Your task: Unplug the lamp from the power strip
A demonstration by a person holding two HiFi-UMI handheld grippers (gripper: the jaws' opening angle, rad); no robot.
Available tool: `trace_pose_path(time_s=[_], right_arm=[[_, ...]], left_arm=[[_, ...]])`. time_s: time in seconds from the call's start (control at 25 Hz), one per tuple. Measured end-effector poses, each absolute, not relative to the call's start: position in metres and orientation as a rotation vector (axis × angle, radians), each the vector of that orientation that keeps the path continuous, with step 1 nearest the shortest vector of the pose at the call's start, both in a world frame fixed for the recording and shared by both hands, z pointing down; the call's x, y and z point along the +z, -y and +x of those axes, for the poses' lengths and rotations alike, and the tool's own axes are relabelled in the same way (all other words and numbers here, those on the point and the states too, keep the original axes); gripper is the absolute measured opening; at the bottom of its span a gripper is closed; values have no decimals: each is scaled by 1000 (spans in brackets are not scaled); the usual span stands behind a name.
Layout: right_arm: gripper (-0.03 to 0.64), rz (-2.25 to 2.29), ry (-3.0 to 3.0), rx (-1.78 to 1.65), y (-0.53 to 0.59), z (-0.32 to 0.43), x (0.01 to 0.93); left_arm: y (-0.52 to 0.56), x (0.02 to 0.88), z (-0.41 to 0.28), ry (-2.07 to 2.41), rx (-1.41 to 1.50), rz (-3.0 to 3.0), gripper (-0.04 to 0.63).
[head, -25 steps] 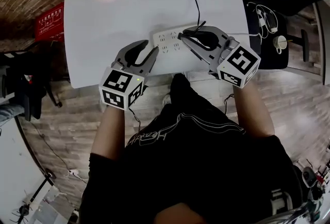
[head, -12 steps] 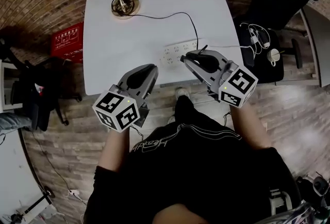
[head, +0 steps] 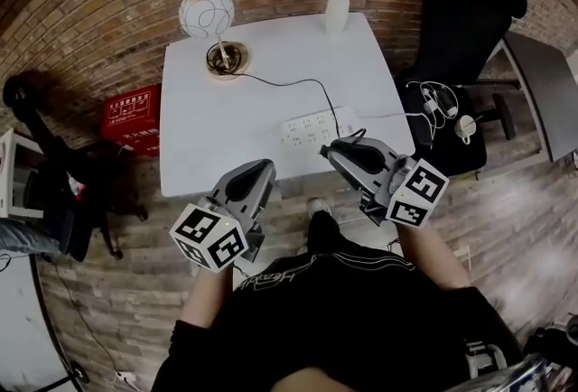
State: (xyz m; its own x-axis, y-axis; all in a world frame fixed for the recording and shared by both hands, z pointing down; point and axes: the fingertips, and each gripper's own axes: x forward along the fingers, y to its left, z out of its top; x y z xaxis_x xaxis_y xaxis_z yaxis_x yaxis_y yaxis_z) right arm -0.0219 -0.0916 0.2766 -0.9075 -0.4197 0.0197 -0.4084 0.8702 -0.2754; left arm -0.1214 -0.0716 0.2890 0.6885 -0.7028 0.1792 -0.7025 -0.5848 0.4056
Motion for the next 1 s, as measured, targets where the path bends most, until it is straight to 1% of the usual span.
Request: trace_pose_path(time_s=[0.24,0.44,1.0], right_arm=[[31,-711,-2979,-421,77,-19,270],[31,-708,-2980,-410,66,-21,269],[31,-710,-2997,-382,61,-24,273]], left_arm=[[54,266,-117,1085,-57,2491,8],[42,258,-115,1090,-51,2521,7],[38,262,-116,1096,-37,2521,7]])
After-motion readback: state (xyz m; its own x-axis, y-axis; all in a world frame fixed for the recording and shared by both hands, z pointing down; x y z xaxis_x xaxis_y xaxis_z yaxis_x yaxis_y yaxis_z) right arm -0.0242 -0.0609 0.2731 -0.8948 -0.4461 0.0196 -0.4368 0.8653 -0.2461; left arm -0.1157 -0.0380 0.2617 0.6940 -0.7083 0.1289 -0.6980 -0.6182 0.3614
